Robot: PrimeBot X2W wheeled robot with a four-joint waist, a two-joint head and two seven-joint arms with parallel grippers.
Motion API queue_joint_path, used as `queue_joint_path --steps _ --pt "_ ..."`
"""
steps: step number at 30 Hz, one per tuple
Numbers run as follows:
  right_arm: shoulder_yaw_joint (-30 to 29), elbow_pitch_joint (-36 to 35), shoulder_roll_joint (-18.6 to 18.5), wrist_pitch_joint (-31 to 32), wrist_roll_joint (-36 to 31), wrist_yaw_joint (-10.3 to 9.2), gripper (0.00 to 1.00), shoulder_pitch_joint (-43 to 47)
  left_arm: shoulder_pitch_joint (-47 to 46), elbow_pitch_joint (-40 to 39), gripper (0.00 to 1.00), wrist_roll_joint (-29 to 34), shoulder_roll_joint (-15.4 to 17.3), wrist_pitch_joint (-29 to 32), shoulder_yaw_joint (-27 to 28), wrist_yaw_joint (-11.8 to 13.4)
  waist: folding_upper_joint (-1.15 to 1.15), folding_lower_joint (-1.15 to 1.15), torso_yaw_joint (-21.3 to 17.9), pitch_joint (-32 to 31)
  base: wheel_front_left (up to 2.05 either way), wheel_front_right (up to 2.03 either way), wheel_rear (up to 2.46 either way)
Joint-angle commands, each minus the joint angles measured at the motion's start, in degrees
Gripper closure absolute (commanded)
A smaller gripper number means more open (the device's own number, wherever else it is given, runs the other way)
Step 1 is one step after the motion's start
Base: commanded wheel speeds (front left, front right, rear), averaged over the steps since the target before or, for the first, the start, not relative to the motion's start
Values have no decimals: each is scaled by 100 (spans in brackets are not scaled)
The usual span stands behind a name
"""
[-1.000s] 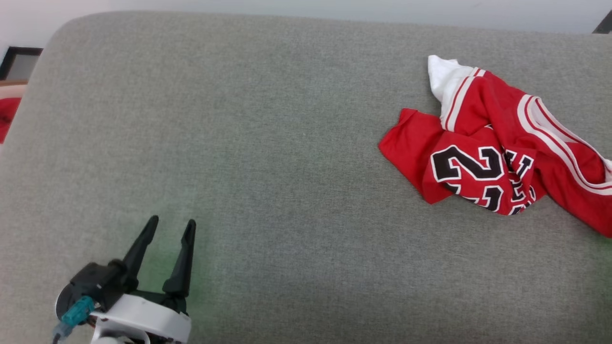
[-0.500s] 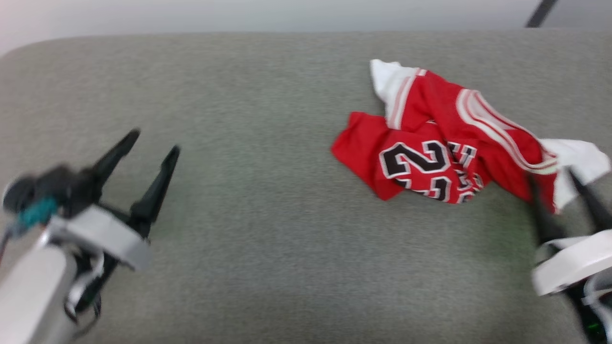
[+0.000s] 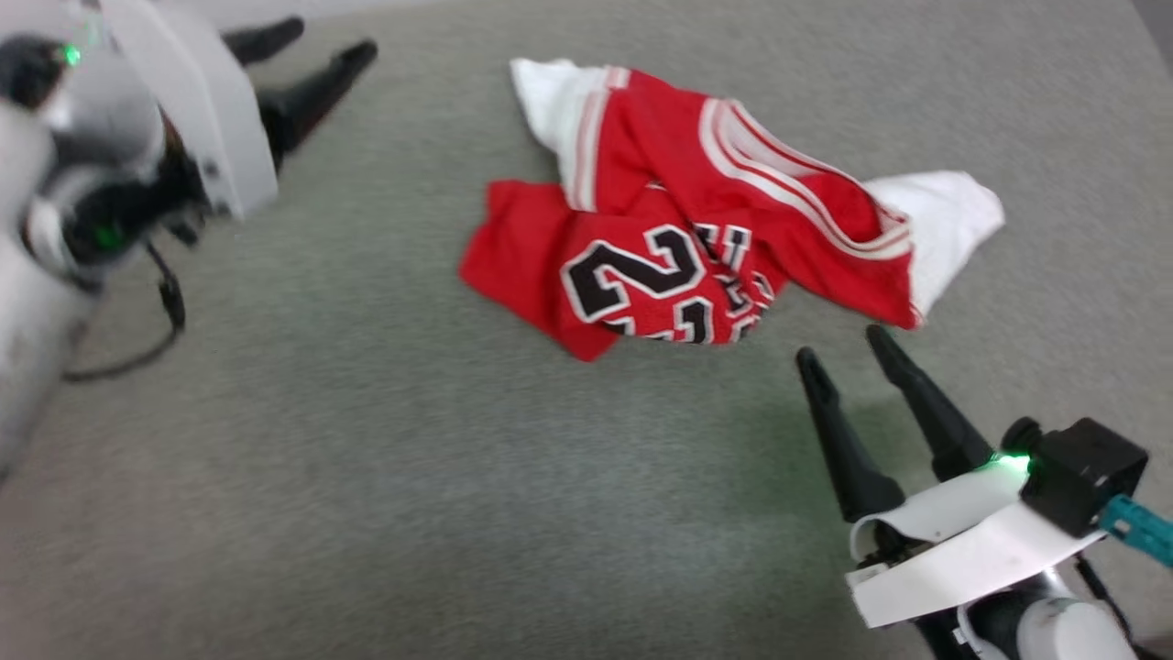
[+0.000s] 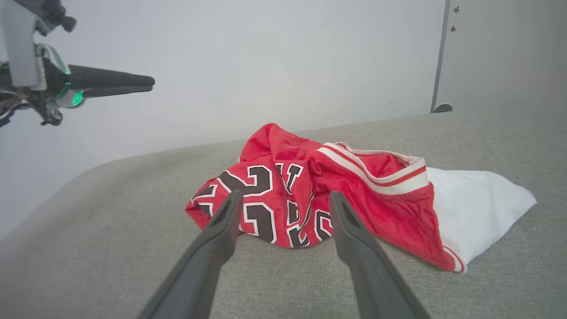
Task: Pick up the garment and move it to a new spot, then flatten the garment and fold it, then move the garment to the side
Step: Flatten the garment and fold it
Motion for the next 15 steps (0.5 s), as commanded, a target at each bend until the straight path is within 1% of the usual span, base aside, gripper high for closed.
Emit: queue_joint_path --steps 1,4,7,15 --pt "96 15 46 -73 -65 -4 0 -70 -217 193 0 -232 -14 284 -47 2 0 0 -829 733 0 0 0" --pt "309 59 109 -186 -109 -4 0 -142 -590 622 0 -642 -129 886 -139 2 0 0 -1124 915 0 0 0" --pt "482 46 153 -294 -144 -4 0 -162 -864 969 0 -848 -175 1328 -227 2 0 0 -1334 1046 0 0 0" --pt "874 -121 213 -438 -161 -4 0 -311 -1126 1705 0 -1072 -273 1999 -474 2 0 0 -1718 1208 0 0 0"
